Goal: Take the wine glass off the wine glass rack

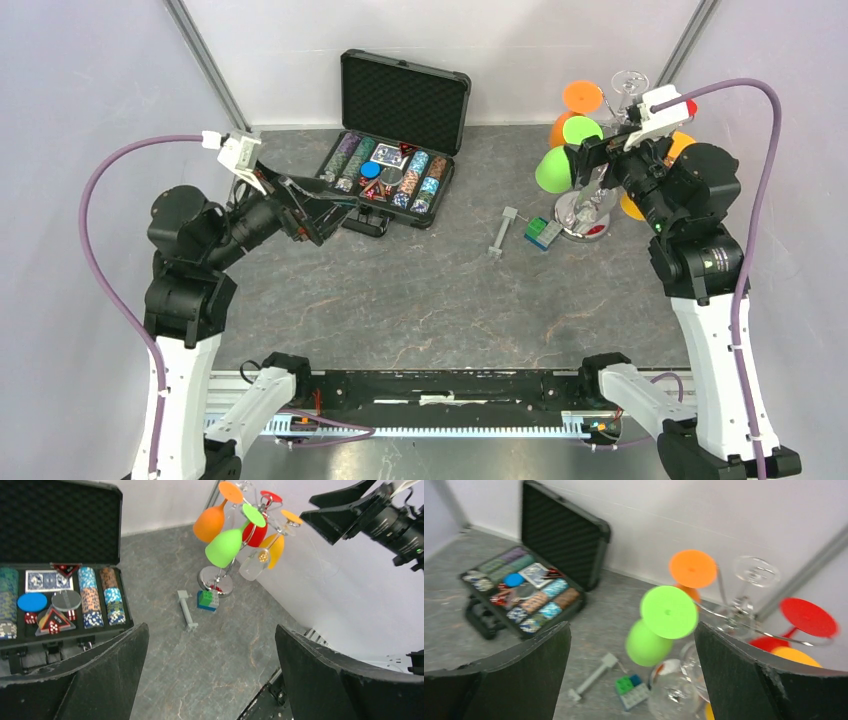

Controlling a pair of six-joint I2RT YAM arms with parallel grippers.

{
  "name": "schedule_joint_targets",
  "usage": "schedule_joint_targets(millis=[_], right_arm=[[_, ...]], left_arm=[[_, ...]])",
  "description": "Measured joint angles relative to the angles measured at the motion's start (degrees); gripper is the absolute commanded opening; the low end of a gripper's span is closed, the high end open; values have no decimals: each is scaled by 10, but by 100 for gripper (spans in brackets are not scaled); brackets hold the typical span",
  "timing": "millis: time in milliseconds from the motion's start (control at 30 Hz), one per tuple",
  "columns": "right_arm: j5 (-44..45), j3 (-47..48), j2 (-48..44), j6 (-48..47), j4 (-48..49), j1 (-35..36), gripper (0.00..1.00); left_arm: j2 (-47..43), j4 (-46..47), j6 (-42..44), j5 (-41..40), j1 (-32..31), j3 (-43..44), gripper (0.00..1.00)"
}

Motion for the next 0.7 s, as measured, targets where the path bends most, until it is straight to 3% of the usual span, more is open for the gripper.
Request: schedule_joint_targets(millis=[167,433,700], right_arm=[[108,35,21,-59,-44,0,98],[191,119,104,-89,-125,0,98],[279,130,114,-110,-178,0,77]], left_arm=[[-4,-14,1,-1,0,-36,100],[-32,-27,3,-21,0,-99,100],[-53,-27,3,-45,0,-118,100]])
